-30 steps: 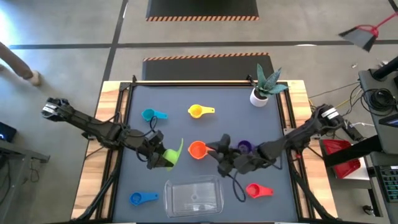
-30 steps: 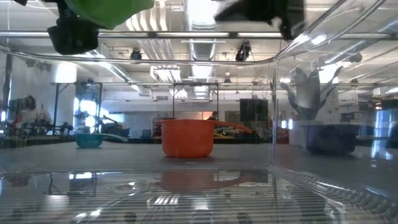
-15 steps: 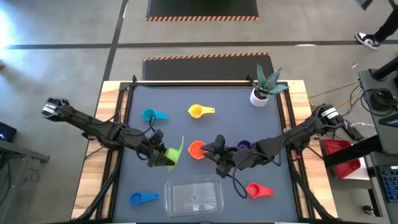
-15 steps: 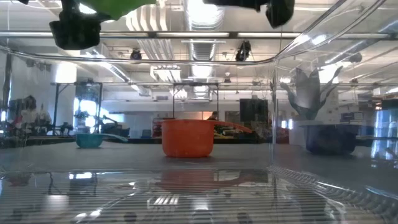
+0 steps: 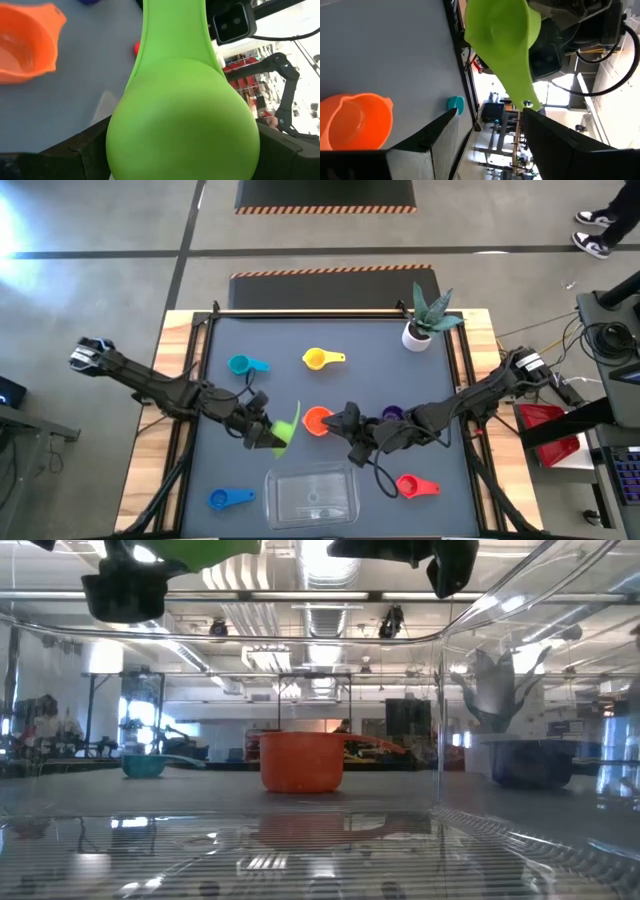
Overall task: Nest measuring cups in basket
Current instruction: Stack the green measuring cup on top of the orange measuring cup
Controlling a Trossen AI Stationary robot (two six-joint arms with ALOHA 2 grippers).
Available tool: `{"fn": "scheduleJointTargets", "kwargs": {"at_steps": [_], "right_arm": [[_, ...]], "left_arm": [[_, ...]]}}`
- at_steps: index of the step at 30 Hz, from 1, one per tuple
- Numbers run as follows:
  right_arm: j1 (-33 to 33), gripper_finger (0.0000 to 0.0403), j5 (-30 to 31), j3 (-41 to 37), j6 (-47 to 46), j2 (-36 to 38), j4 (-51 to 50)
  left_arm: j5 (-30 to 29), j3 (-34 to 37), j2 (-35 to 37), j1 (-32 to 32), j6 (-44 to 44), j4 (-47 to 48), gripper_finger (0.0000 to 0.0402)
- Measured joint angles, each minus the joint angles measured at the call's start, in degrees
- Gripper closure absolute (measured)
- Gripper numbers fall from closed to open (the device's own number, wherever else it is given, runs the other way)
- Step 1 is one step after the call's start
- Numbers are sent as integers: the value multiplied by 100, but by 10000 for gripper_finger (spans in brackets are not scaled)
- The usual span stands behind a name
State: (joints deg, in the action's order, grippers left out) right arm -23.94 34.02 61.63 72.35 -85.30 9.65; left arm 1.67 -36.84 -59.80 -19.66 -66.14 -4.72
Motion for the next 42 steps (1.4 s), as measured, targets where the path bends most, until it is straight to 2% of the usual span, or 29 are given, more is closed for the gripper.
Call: {"fn": "scheduleJointTargets", "kwargs": {"at_steps": [6, 13, 23, 31, 36, 42], "right_arm": [[0, 192, 2, 0, 29, 0, -11], [10, 177, 27, -2, 138, -109, 11], [133, 111, 214, -2, 377, -294, 428], [118, 66, 166, -2, 825, -306, 444], [77, 60, 166, -4, 1009, -308, 437], [46, 62, 237, -2, 1070, -496, 518]], "left_arm": [[99, 0, -128, -2, -345, -68, 82], [253, 0, -416, 0, -347, -933, 82], [697, 0, -1169, 28, -342, -1787, 82], [1133, 0, -1688, 297, -378, -2643, 82], [1284, 0, -1847, 466, -373, -2714, 82], [1377, 2, -1946, 593, -399, -3226, 82]]}}
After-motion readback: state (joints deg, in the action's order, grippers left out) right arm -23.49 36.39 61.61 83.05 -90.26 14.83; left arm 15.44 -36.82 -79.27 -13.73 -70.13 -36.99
